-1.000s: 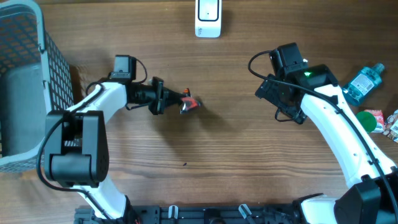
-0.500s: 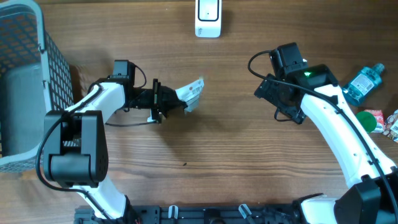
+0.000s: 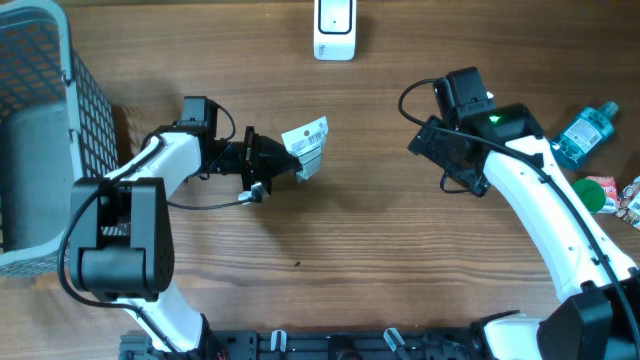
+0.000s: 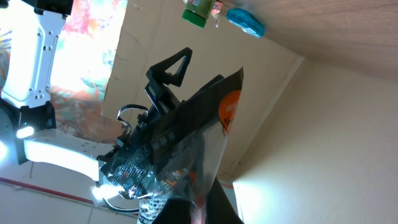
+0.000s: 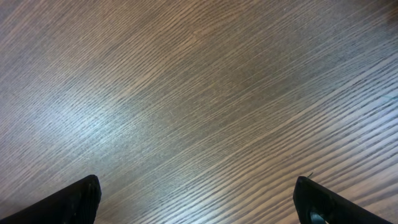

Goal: Scan the item barcode

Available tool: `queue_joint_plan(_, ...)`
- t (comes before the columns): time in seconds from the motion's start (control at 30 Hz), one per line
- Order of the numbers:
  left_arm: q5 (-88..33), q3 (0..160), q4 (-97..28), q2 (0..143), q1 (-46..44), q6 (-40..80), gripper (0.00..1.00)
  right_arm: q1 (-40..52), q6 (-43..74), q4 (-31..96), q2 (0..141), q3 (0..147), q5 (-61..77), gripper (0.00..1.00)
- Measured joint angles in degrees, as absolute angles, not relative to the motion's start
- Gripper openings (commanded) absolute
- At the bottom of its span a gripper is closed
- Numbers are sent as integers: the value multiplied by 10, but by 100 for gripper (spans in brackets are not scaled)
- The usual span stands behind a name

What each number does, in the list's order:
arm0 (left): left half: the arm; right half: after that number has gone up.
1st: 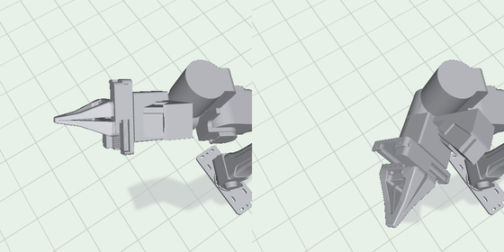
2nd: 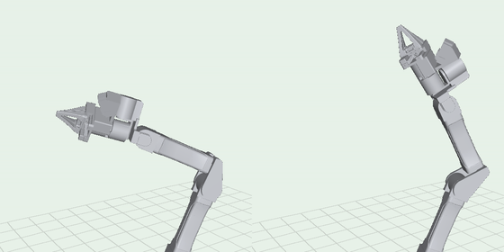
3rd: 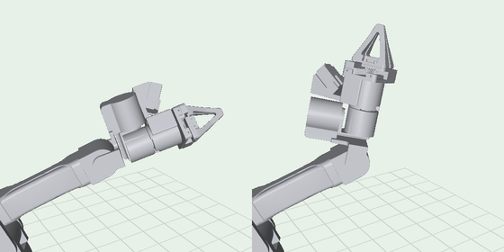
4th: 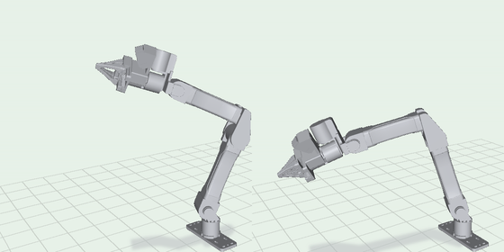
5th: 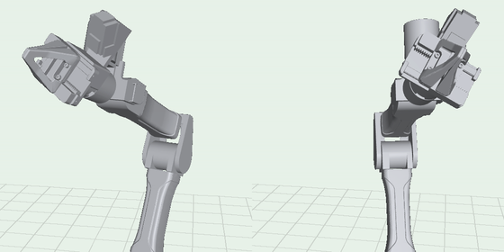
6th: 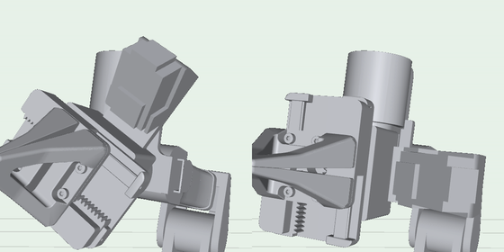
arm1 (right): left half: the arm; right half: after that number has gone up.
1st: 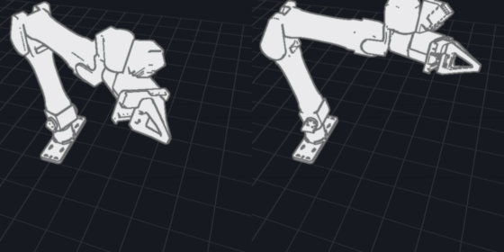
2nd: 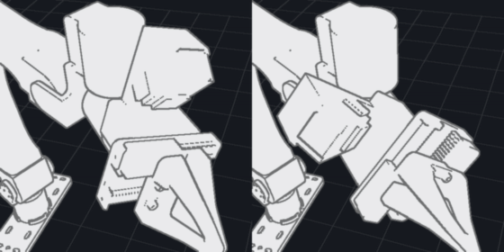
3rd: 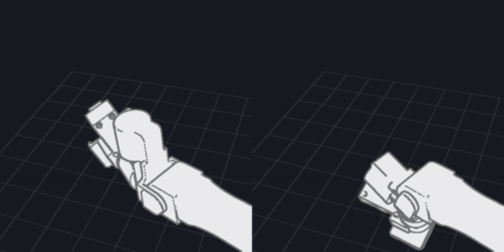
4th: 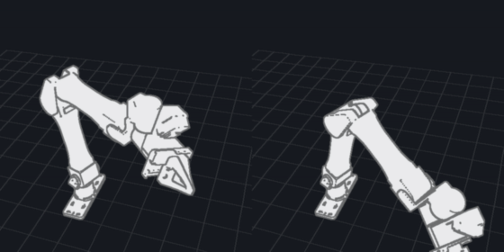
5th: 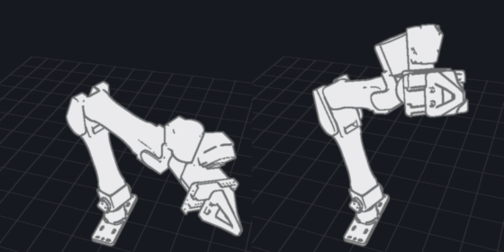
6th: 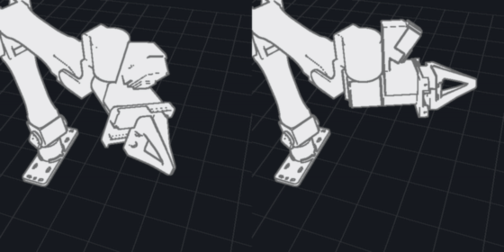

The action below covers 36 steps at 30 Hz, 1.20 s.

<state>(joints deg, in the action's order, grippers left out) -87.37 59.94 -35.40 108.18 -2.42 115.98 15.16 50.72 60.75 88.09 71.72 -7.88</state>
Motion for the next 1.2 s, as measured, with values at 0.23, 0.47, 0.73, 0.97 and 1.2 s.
queue_joint_plan(0.23,-876,599,-354,1082,-24,1160,4,152,507,606,881,717,-79,100)
queue_joint_plan(0.47,-850,599,-350,1082,-24,1159,4,152,507,606,881,717,-79,100)
queue_joint_plan(0.73,-547,600,-350,1082,-29,1012,4,152,507,606,881,717,-77,100)
queue_joint_plan(0.97,-398,598,-263,1082,-30,731,24,153,471,604,881,717,-69,100)
queue_joint_plan(1.2,-358,624,-256,1049,-32,547,99,254,415,549,881,717,-68,100)
